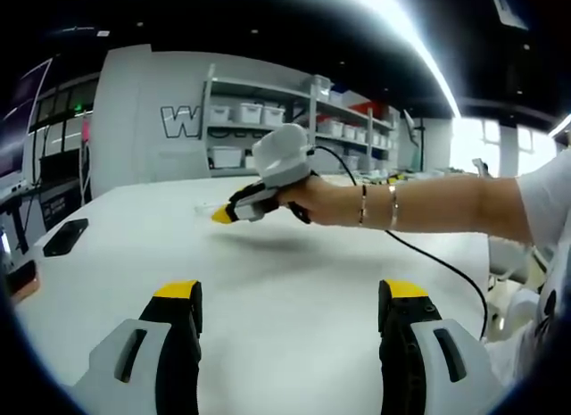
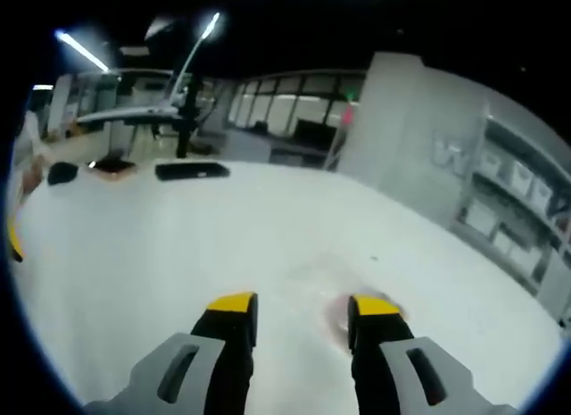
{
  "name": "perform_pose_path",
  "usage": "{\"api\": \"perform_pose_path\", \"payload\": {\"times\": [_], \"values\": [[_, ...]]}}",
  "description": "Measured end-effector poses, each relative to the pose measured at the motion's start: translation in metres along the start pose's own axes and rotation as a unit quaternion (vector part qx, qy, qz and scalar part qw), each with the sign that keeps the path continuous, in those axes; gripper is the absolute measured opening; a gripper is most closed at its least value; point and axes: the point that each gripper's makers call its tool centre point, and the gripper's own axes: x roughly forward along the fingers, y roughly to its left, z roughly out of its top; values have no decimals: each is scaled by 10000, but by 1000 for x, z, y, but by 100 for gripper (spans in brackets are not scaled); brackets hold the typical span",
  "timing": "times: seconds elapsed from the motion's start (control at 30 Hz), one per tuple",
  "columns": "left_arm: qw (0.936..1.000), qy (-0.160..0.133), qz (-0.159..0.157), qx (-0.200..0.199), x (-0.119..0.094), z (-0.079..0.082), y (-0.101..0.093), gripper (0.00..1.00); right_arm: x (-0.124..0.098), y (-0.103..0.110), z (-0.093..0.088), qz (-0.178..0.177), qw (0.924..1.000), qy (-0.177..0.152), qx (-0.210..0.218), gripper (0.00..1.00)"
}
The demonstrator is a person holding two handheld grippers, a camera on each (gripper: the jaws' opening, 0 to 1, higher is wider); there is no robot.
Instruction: Open the resealable bag by pulling the two sides of the seal apart until the entire bag opening is separated and visibly accessible.
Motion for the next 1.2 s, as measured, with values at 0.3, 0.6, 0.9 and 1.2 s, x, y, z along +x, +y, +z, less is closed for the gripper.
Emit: {"api": "perform_pose_path", "payload": {"times": [0.3, 0.6, 0.9, 1.2], "values": [[10000, -6, 1, -36, 0, 0, 1, 81, -1, 13, -3, 29, 9998, 51, -185, 39], [10000, -5, 16, -53, 1, -1, 4, 81, -6, 16, -4, 33, 9998, 51, -167, 38], [10000, -16, 6, -79, 2, 1, 5, 81, -12, 24, -7, 17, 9998, 75, -175, 37], [9999, -20, 8, -121, 3, 1, 8, 81, 1, 21, -8, -13, 9997, 147, -217, 37]]}}
